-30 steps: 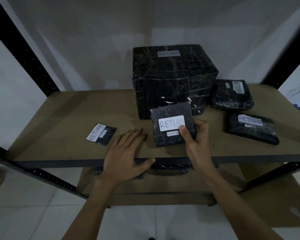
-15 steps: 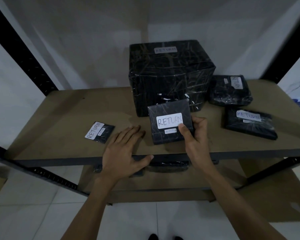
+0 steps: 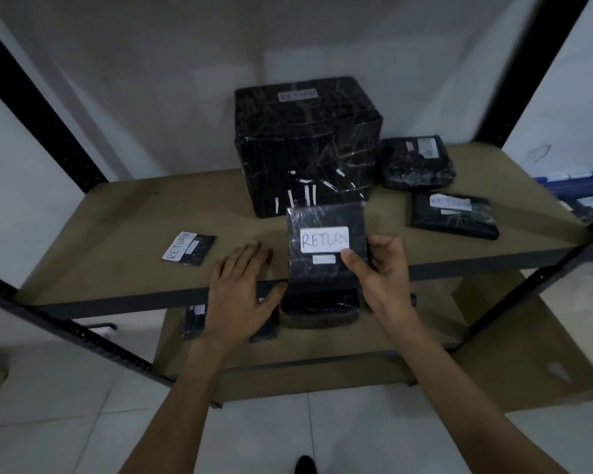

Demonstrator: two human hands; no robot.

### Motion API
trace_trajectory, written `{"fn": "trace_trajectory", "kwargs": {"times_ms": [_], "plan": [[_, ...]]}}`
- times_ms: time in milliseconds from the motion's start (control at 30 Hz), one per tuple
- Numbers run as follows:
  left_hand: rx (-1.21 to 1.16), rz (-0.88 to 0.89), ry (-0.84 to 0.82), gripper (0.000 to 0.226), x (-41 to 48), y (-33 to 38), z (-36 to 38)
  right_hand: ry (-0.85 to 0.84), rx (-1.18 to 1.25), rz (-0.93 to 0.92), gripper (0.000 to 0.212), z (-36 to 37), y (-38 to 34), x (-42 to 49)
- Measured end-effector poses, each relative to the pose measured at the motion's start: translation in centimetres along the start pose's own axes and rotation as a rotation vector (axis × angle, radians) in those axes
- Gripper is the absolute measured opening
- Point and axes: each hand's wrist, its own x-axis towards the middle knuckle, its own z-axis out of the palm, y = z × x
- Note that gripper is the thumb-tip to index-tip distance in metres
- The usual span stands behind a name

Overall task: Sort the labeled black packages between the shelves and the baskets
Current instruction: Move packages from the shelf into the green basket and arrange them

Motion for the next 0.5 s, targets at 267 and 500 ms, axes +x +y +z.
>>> {"fn": "trace_trajectory", "kwargs": {"times_ms": [267,500], "plan": [[-0.289,-0.157,-0.079,0.04,-6.7,6.6,-1.6,-0.021,0.161,0.193,0.028,-7.4,-3.3,-5.9],[-0.392,-0.163,-0.222,0.033,-12.0,14.2,-2.7,0.061,0.137,0.203,0.027,-15.6,-6.3,-12.4]]}}
